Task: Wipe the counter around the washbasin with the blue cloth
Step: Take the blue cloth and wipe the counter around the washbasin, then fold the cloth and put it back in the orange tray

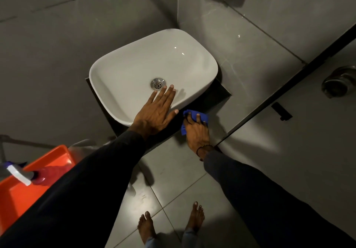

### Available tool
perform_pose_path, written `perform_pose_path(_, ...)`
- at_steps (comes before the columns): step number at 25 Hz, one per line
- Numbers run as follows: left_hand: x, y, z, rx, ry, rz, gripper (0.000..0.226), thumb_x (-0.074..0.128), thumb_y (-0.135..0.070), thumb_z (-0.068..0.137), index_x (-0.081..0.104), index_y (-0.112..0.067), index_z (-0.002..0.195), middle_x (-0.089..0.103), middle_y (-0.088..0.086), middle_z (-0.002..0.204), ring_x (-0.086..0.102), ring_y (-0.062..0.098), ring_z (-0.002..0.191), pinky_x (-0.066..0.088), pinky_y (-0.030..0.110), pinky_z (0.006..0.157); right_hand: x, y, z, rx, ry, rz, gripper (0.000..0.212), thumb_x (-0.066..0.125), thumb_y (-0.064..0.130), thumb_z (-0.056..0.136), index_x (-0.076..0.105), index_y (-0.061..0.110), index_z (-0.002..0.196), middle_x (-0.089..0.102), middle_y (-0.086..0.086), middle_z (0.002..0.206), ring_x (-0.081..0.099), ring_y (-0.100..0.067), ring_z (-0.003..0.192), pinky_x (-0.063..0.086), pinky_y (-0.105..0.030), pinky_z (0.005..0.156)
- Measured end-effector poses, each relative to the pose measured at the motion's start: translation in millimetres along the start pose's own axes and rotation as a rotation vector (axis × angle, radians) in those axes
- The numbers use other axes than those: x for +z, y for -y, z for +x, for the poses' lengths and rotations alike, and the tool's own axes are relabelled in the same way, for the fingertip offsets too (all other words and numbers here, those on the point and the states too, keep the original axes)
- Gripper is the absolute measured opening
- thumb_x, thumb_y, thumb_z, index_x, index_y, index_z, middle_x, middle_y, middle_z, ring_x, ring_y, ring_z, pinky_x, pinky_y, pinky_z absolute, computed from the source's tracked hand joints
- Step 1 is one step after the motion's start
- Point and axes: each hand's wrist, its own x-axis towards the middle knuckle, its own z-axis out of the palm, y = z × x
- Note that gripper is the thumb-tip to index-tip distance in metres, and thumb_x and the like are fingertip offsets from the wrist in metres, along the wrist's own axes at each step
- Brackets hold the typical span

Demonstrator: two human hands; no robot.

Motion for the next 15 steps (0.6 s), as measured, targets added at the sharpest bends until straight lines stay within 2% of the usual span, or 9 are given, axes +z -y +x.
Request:
perform_pose_path(5, -3.9, 34.8, -44.6, -0.052, 0.011, 0.04, 0.075, 0.01, -0.056, 0.101, 0.003, -0.011, 0.161, 0.003, 0.006, 0.171, 0.0, 0.022, 0.159, 0.008, 0.046, 0.129, 7.5, 43.2, -17.3, -0.044, 0.058, -0.034, 0.084, 0.061, 0.011, 0.09, 0.013, 0.018, 0.159, 0.009, -0.003, 0.168, 0.01, -0.042, 0.153, 0.023, -0.061, 0.12)
perform_pose_path(8, -6.0, 60.4, -75.4, -0.081, 0.029, 0.07, 0.076, 0.008, -0.059, 0.101, 0.001, -0.013, 0.161, 0.0, 0.005, 0.171, -0.001, 0.023, 0.159, 0.007, 0.047, 0.129, 11.0, 67.8, -30.8, -0.081, 0.078, -0.056, 0.082, 0.057, 0.013, 0.093, 0.011, 0.018, 0.16, 0.012, -0.004, 0.167, 0.011, -0.042, 0.153, 0.023, -0.059, 0.12)
perform_pose_path(11, -9.0, 72.1, -101.3, -0.091, 0.049, 0.076, 0.076, 0.011, -0.058, 0.101, 0.002, -0.012, 0.161, 0.0, 0.006, 0.171, -0.001, 0.025, 0.159, 0.008, 0.048, 0.129, 6.1, 86.9, -41.6, -0.117, 0.09, 0.055, 0.069, 0.055, 0.014, 0.094, 0.027, 0.024, 0.156, 0.032, -0.008, 0.161, 0.029, -0.039, 0.148, 0.036, -0.052, 0.116)
perform_pose_path(13, -9.7, 72.1, -120.5, -0.091, 0.031, 0.049, 0.076, 0.018, -0.056, 0.101, 0.005, -0.011, 0.161, 0.002, 0.008, 0.171, 0.001, 0.027, 0.158, 0.01, 0.049, 0.129, -9.2, 92.2, -43.9, -0.083, 0.104, 0.258, 0.057, 0.056, 0.014, 0.093, 0.045, 0.026, 0.148, 0.05, -0.01, 0.15, 0.048, -0.036, 0.137, 0.042, -0.042, 0.111)
perform_pose_path(15, -11.3, 69.2, -147.1, -0.15, -0.041, -0.08, 0.074, 0.031, -0.048, 0.102, 0.01, -0.008, 0.161, 0.008, 0.01, 0.17, 0.007, 0.028, 0.158, 0.013, 0.048, 0.128, -27.2, 97.4, -46.3, 0.006, 0.104, 0.535, 0.046, 0.055, 0.004, 0.09, 0.06, 0.016, 0.134, 0.062, -0.012, 0.137, 0.058, -0.032, 0.128, 0.044, -0.033, 0.107)
